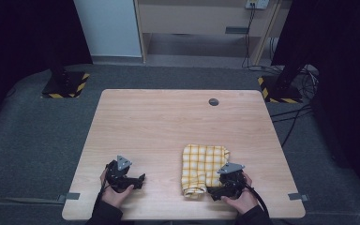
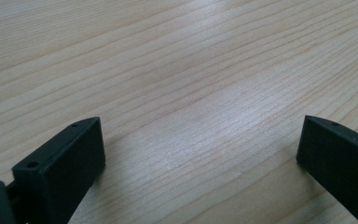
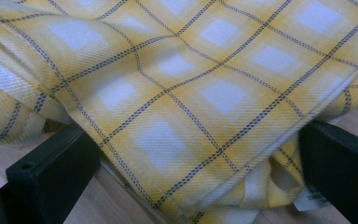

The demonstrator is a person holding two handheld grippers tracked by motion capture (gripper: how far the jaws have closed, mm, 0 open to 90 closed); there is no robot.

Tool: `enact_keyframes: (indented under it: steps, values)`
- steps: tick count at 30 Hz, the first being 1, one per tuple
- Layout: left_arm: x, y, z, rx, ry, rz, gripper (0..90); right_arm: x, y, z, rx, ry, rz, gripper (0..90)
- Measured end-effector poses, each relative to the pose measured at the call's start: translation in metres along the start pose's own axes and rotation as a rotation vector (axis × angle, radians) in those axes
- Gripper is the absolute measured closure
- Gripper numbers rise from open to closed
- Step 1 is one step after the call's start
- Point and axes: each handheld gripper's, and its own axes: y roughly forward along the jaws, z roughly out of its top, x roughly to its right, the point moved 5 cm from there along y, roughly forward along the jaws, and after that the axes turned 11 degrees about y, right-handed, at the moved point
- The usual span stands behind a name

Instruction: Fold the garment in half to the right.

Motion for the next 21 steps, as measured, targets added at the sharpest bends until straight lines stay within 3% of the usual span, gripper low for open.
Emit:
enact_keyframes:
  steps: [21]
  values:
    - [0.0,0.0,0.0,-0.001,-0.002,0.001,0.0,0.002,0.018,0.022,0.01,0.009,-0.007,0.3]
